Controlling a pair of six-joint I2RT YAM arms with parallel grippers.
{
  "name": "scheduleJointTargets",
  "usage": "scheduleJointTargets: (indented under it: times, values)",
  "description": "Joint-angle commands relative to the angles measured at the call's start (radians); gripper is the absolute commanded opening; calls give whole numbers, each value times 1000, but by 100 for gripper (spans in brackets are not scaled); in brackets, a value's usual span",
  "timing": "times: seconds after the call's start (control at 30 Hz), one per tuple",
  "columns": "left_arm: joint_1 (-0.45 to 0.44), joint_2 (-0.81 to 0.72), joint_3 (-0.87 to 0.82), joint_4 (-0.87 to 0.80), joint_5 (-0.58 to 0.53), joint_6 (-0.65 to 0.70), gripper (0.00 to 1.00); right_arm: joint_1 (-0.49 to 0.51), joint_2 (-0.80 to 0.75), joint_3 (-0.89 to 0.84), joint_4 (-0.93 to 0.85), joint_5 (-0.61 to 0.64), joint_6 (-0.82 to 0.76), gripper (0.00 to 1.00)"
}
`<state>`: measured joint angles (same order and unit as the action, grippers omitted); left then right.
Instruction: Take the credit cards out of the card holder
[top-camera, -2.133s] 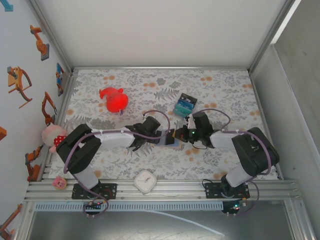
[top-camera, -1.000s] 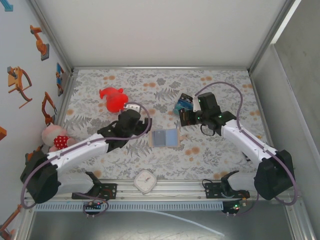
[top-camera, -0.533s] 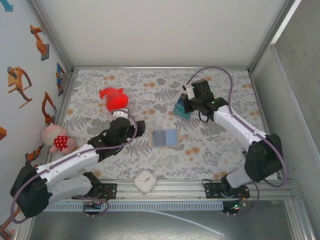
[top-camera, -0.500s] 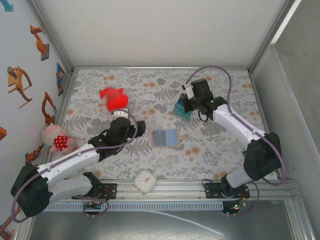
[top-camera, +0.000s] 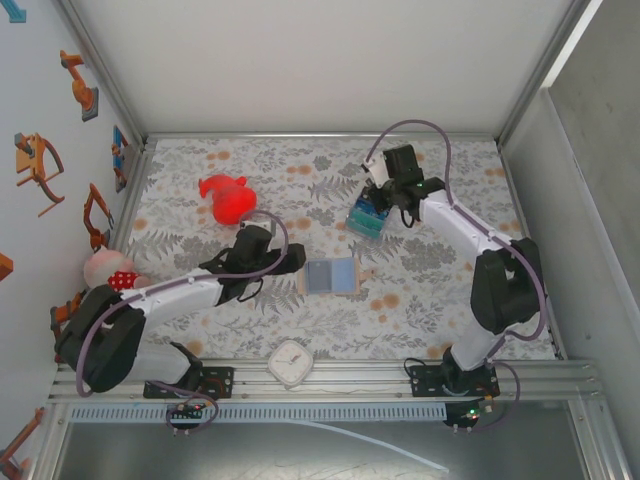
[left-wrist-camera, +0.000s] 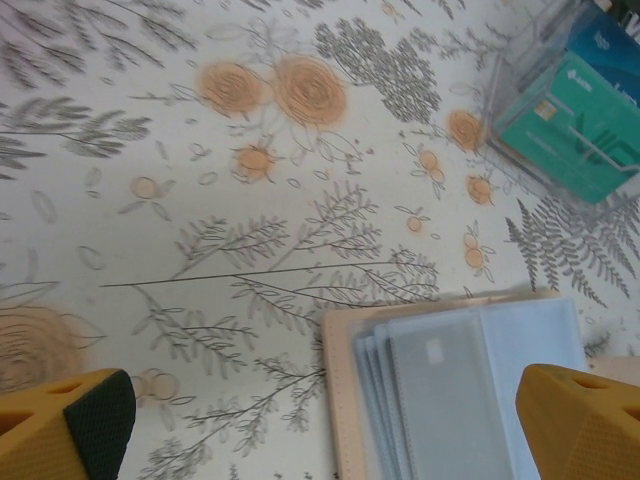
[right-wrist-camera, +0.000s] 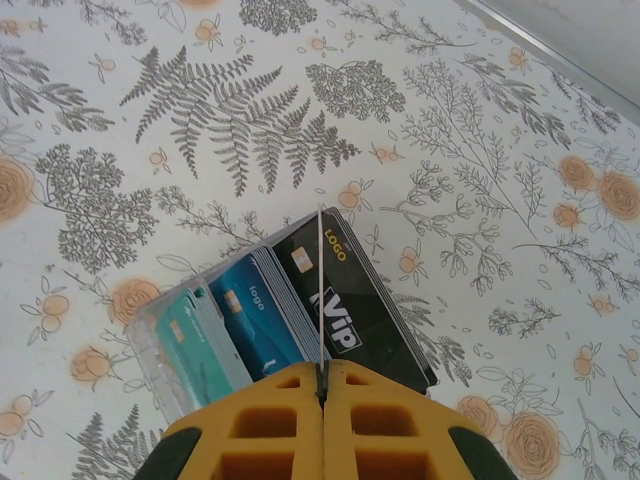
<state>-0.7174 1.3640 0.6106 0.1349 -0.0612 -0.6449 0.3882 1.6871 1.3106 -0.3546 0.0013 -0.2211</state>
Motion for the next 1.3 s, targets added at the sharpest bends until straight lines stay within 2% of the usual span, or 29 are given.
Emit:
scheduleJointTargets:
  times: [0.0,0.13,0.43,0.8,1.27]
  values:
    - [3,55,47,66,101,-17,100,-21,14,48,9,-57,-69,0]
    - [4,119,68,103,159,-27,97,-36,32,61,2,-79,-97,0]
    - [2,215,93,131,220,-36,96,-68,64,81,-13,-141,-150,0]
    - [2,290,135,136,254,-32,100,-93,127,116,-39,-155,-180,0]
    - [2,297,168,119,257,-9,97,-95,168,123,-77,-148,-221,0]
